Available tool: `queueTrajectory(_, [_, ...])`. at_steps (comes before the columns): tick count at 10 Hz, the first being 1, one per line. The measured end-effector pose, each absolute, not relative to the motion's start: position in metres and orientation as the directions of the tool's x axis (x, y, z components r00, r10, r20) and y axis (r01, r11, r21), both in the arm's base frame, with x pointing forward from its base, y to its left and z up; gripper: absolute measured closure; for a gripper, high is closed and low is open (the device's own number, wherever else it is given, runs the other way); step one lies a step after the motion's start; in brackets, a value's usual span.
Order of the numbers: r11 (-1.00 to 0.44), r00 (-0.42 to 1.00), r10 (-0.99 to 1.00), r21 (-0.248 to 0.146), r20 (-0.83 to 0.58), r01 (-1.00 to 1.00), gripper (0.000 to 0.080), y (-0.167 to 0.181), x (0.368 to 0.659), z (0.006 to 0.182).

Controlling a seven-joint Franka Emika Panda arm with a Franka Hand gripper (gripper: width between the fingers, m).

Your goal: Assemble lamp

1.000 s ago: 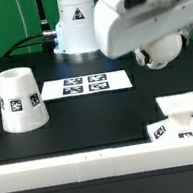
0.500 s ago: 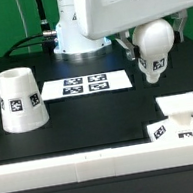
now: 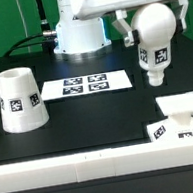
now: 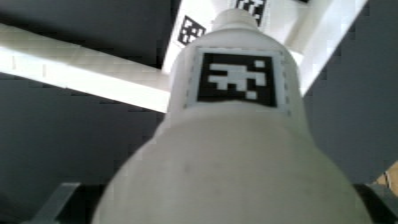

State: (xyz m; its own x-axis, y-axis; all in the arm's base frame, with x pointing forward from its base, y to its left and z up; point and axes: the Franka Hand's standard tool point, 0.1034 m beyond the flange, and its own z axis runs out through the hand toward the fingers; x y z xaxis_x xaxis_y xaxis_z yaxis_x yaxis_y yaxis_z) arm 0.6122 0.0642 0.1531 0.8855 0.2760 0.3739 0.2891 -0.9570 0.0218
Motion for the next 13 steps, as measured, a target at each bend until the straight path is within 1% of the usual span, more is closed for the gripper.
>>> queueTrajectory(1, [-0.958, 0.852, 0.277, 0.056, 0.445, 0.283, 0.0223, 0.057, 0.614, 0.153])
queueTrajectory(2, [-0.958, 0.832, 0.279, 0.075, 0.479, 0.278, 0.0223, 0.053, 0.613, 0.151])
queueTrajectory(3, [-0.956, 0.831, 0.283, 0.077, 0.479, 0.282, 0.0223, 0.054, 0.613, 0.148])
queueTrajectory(4, [-0.948, 0.821, 0.308, 0.085, 0.48, 0.306, 0.0223, 0.061, 0.62, 0.148])
queueTrajectory(5, [-0.943, 0.817, 0.322, 0.087, 0.478, 0.321, 0.0223, 0.067, 0.628, 0.15])
queueTrajectory(7, [-0.938, 0.821, 0.333, 0.073, 0.464, 0.339, 0.0223, 0.081, 0.642, 0.153])
queueTrajectory(11, [-0.939, 0.822, 0.331, 0.073, 0.463, 0.337, 0.0223, 0.08, 0.64, 0.148])
queueTrajectory(13, [-0.933, 0.816, 0.345, 0.075, 0.463, 0.352, 0.0223, 0.088, 0.639, 0.141])
